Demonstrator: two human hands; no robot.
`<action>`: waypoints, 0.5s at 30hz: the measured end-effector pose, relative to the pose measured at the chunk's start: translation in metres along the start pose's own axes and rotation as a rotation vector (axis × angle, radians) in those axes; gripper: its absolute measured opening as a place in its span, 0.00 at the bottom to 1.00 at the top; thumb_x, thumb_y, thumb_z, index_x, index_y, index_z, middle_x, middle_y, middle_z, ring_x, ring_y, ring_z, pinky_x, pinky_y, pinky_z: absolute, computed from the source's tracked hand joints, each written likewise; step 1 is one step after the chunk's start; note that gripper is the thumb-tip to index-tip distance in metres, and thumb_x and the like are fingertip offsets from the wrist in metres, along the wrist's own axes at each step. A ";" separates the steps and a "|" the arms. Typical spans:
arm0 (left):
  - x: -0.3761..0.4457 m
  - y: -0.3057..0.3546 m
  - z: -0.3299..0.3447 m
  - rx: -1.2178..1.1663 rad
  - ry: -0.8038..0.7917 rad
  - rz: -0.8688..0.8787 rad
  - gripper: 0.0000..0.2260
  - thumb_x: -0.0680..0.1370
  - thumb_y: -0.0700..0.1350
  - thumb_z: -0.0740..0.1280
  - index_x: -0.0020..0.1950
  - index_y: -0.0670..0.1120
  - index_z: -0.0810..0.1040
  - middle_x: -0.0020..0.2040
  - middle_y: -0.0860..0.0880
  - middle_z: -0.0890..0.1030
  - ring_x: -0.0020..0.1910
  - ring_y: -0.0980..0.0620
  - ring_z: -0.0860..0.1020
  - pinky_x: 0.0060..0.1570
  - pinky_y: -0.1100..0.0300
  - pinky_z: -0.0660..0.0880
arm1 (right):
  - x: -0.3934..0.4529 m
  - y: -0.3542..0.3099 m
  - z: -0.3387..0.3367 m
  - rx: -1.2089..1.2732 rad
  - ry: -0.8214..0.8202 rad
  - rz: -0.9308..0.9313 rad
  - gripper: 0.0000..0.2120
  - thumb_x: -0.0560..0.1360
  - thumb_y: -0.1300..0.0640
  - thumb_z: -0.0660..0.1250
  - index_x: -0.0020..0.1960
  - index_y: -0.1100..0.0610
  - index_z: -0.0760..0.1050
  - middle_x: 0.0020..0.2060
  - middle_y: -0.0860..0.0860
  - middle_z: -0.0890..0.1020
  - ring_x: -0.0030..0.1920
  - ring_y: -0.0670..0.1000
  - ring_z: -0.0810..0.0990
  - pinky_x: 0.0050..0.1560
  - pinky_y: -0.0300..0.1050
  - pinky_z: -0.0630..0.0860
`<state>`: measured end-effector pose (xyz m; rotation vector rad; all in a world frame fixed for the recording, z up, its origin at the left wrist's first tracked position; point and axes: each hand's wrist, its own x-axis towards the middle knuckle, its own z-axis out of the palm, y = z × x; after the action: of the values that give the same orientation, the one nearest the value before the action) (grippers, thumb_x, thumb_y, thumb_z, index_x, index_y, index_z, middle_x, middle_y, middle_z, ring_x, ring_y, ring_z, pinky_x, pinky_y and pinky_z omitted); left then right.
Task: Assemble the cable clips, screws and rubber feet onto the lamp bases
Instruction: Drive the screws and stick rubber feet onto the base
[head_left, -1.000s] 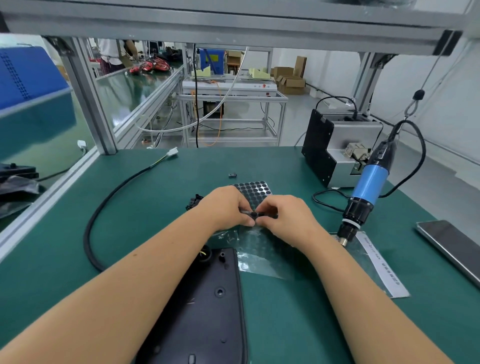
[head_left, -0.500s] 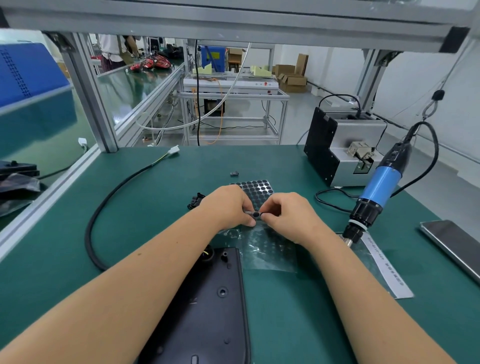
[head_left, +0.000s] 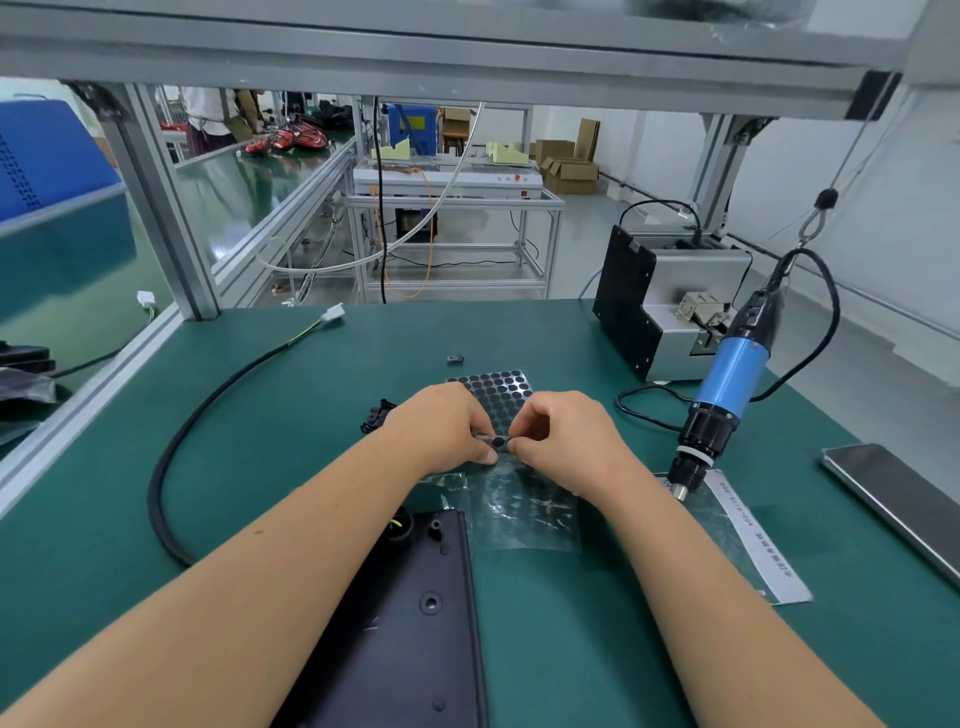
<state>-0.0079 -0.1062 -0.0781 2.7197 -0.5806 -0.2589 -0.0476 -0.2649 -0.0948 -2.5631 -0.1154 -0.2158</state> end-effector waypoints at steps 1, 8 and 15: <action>0.000 0.000 0.000 0.001 -0.002 -0.002 0.13 0.73 0.51 0.73 0.56 0.51 0.83 0.54 0.53 0.82 0.54 0.52 0.78 0.57 0.51 0.76 | 0.000 0.000 0.000 0.004 -0.004 0.008 0.10 0.70 0.56 0.72 0.35 0.45 0.74 0.33 0.40 0.78 0.37 0.41 0.77 0.40 0.40 0.76; -0.001 0.001 -0.001 0.003 -0.014 -0.004 0.12 0.74 0.51 0.73 0.55 0.50 0.84 0.54 0.52 0.83 0.53 0.51 0.78 0.56 0.52 0.76 | -0.002 0.000 -0.001 0.013 -0.007 0.008 0.11 0.71 0.56 0.72 0.34 0.45 0.73 0.34 0.41 0.78 0.37 0.40 0.76 0.36 0.36 0.72; -0.001 0.000 -0.001 0.001 -0.019 -0.006 0.13 0.74 0.51 0.73 0.57 0.50 0.83 0.55 0.51 0.82 0.52 0.51 0.78 0.55 0.53 0.76 | -0.008 0.001 -0.006 0.007 -0.040 -0.064 0.09 0.73 0.56 0.70 0.37 0.45 0.74 0.39 0.43 0.81 0.42 0.44 0.79 0.44 0.41 0.76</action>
<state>-0.0084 -0.1058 -0.0774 2.7228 -0.5785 -0.2861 -0.0565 -0.2692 -0.0918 -2.5598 -0.2136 -0.1885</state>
